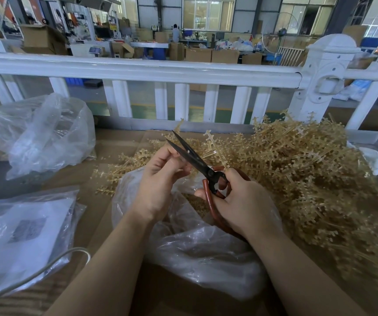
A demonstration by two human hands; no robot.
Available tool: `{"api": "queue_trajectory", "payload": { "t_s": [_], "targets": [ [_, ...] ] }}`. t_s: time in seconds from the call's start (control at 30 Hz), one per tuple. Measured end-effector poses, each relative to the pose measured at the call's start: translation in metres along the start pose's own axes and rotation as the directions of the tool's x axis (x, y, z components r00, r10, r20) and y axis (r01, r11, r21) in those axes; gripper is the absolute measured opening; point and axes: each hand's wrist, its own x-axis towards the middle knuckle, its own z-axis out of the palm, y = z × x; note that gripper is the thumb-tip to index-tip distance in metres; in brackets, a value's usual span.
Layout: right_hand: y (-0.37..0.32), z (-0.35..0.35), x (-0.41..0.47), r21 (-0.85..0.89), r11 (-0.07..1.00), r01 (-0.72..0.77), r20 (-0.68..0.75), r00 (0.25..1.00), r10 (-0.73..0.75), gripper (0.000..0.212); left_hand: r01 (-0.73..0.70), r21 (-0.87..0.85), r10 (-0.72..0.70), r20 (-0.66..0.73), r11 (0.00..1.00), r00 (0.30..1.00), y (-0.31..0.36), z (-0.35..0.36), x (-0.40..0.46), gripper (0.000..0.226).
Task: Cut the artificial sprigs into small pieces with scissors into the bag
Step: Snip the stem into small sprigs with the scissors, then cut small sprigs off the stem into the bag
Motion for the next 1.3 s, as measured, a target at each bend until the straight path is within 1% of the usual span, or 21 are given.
{"api": "queue_trajectory", "payload": {
  "t_s": [0.1, 0.2, 0.33, 0.43, 0.57, 0.67, 0.73, 0.8, 0.9, 1.07, 1.2, 1.3],
  "targets": [
    [0.0, 0.0, 0.0, 0.004, 1.0, 0.021, -0.014, 1.0, -0.021, 0.068, 0.0, -0.008, 0.0, -0.012, 1.0, 1.0, 0.0, 0.001, -0.001, 0.016],
    [-0.001, 0.0, 0.0, -0.024, 1.0, 0.007, -0.01, 1.0, -0.007, 0.07, 0.016, -0.013, -0.016, -0.016, 1.0, 1.0, 0.001, 0.001, -0.001, 0.018],
    [0.0, 0.001, 0.002, -0.053, 0.998, 0.017, -0.023, 1.0, -0.018, 0.069, 0.046, -0.098, -0.049, -0.026, 0.994, 0.998, 0.004, 0.004, 0.0, 0.005],
    [0.001, 0.004, 0.002, -0.03, 0.999, 0.022, -0.054, 0.998, -0.023, 0.065, 0.056, -0.162, -0.064, -0.048, 0.985, 0.997, 0.004, 0.001, 0.001, 0.016],
    [0.009, 0.008, 0.001, 0.108, 0.991, -0.076, -0.087, 0.992, 0.086, 0.055, 0.088, -0.293, -0.12, -0.093, 0.952, 0.988, 0.005, -0.002, 0.002, 0.02],
    [0.014, 0.011, 0.002, 0.243, 0.965, -0.095, -0.146, 0.98, 0.133, 0.044, 0.101, -0.355, -0.147, -0.104, 0.929, 0.984, 0.006, -0.001, 0.002, 0.009],
    [0.014, 0.012, 0.002, 0.302, 0.948, -0.099, -0.166, 0.974, 0.155, 0.049, 0.107, -0.379, -0.156, -0.101, 0.919, 0.983, 0.007, 0.0, 0.002, 0.002],
    [0.014, 0.014, 0.002, 0.312, 0.944, -0.108, -0.168, 0.971, 0.167, 0.054, 0.117, -0.393, -0.17, -0.104, 0.912, 0.98, 0.006, 0.0, 0.002, 0.005],
    [0.015, 0.014, 0.002, 0.33, 0.939, -0.101, -0.173, 0.971, 0.165, 0.056, 0.129, -0.429, -0.196, -0.117, 0.894, 0.974, 0.006, -0.002, 0.003, 0.008],
    [0.012, 0.009, 0.001, 0.37, 0.924, -0.094, -0.15, 0.976, 0.159, 0.067, 0.161, -0.531, -0.252, -0.103, 0.832, 0.962, 0.006, -0.005, 0.005, 0.007],
    [0.006, 0.003, -0.002, 0.347, 0.934, -0.089, -0.102, 0.986, 0.132, 0.067, 0.147, -0.64, -0.295, -0.129, 0.754, 0.947, 0.008, -0.01, 0.005, 0.037],
    [0.001, 0.001, -0.002, 0.352, 0.932, -0.092, -0.054, 0.991, 0.119, 0.063, 0.12, -0.713, -0.326, -0.159, 0.691, 0.932, 0.009, -0.014, 0.007, 0.044]
  ]
}}
